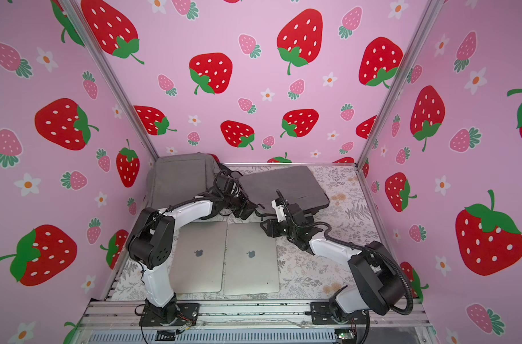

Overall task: Open the zippered laptop bag and take out the laptop
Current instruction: Unzip the zipper on the zippered laptop bag.

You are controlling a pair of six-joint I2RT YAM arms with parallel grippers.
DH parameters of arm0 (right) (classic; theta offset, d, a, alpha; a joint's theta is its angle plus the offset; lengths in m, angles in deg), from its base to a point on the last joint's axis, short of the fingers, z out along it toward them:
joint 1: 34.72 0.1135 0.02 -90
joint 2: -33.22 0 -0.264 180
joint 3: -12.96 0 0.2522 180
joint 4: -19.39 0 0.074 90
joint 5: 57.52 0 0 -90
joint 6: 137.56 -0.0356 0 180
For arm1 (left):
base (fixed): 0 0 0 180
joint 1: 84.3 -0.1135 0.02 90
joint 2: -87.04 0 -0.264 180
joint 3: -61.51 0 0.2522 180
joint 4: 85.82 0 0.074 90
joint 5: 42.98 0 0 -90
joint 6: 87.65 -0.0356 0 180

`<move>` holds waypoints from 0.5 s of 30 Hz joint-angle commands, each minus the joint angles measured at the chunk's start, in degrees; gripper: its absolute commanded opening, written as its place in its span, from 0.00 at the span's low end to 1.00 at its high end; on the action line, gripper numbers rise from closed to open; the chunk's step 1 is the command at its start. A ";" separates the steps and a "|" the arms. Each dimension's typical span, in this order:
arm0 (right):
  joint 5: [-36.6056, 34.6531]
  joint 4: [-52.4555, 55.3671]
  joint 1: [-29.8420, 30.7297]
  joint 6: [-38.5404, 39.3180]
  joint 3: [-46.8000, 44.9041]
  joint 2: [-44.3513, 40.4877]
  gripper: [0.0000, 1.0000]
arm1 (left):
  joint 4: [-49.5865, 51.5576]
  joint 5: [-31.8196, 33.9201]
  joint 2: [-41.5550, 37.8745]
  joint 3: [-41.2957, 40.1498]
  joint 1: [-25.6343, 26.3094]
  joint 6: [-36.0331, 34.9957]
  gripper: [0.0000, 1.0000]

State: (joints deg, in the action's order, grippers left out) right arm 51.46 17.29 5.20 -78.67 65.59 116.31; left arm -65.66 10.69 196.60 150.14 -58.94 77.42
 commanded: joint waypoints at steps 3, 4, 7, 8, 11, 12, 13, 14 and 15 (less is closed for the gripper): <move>5.24 -2.15 -1.92 11.04 1.88 4.03 0.51 | -0.90 -4.71 0.48 3.17 0.04 -0.64 0.00; 5.86 -3.23 -2.27 12.21 2.06 5.01 0.51 | -0.86 -4.79 0.48 3.17 0.04 -0.79 0.00; 6.55 -7.32 -3.75 14.03 2.08 7.29 0.51 | -0.36 -5.17 0.40 3.17 -0.01 -1.03 0.00; 7.56 -9.03 -4.28 14.02 2.17 7.78 0.51 | -0.05 -5.18 0.39 3.18 0.03 -1.22 0.00; 10.45 -11.13 -5.03 15.03 3.96 8.57 0.51 | 0.31 -5.32 0.38 2.92 0.04 -1.46 0.00; 11.39 -11.18 -5.03 15.63 4.87 8.98 0.51 | 0.37 -5.37 0.53 2.87 0.04 -1.41 0.00; 12.12 -11.15 -5.04 16.09 5.56 9.34 0.51 | 0.13 -5.54 0.74 2.91 0.12 -1.28 0.00; 12.43 -11.28 -5.03 16.29 5.94 9.60 0.51 | 0.13 -5.66 0.85 3.08 0.12 -1.19 0.00; 12.94 -11.97 -5.03 16.14 6.04 9.85 0.51 | 0.17 -5.67 0.92 3.21 0.12 -1.25 0.00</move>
State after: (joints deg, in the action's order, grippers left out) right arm 60.64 9.73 0.07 -65.60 69.46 125.64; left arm -64.48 9.72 196.71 150.20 -58.96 76.50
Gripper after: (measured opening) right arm 0.510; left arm 0.117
